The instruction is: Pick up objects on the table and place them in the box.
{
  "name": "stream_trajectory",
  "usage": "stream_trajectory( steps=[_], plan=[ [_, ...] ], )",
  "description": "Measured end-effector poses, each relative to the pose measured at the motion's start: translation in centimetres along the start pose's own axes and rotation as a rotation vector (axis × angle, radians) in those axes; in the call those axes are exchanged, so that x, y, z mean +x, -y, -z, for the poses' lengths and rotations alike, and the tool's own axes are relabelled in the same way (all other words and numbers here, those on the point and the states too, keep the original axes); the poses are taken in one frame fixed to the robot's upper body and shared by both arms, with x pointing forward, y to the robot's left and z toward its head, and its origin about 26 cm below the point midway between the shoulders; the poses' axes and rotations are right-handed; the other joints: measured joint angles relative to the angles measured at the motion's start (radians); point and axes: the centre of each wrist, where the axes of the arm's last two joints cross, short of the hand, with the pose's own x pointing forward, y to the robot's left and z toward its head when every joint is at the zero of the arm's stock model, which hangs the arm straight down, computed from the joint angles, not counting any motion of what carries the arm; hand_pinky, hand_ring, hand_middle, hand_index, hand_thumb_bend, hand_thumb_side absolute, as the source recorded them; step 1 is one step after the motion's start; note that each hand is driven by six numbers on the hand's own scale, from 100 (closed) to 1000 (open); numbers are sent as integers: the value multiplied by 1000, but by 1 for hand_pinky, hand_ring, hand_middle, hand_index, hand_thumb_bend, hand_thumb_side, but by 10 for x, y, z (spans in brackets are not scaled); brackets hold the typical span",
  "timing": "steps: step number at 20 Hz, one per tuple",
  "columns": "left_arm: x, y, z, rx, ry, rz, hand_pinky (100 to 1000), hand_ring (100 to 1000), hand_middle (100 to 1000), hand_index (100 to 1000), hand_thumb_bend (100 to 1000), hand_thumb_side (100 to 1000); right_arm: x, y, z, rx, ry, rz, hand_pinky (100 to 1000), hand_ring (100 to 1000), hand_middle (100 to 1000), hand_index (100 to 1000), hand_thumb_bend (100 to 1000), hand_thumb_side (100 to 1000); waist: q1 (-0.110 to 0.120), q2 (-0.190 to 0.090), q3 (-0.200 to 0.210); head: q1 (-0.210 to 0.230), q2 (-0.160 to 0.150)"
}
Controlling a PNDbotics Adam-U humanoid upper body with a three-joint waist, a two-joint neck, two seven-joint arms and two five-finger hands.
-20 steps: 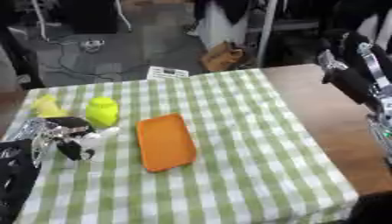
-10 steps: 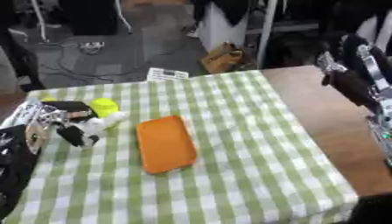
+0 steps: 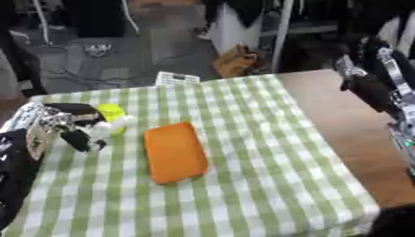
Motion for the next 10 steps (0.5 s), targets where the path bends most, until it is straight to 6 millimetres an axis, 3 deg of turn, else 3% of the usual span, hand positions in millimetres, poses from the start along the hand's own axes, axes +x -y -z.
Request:
stream_trajectory(
  steps=[4,10],
  plan=[
    [5,-1,2,23,18,3,100,100,134,290,100,244,0,0,0,0,2,0,353,556,581,822,229,655,0,0,0,-1,0],
    [35,-10,18,118,85,6,100,100,131,292,100,245,1,-1,1,7,6,2,353,556,581,822,229,655,0,0,-4,1,0]
  ],
)
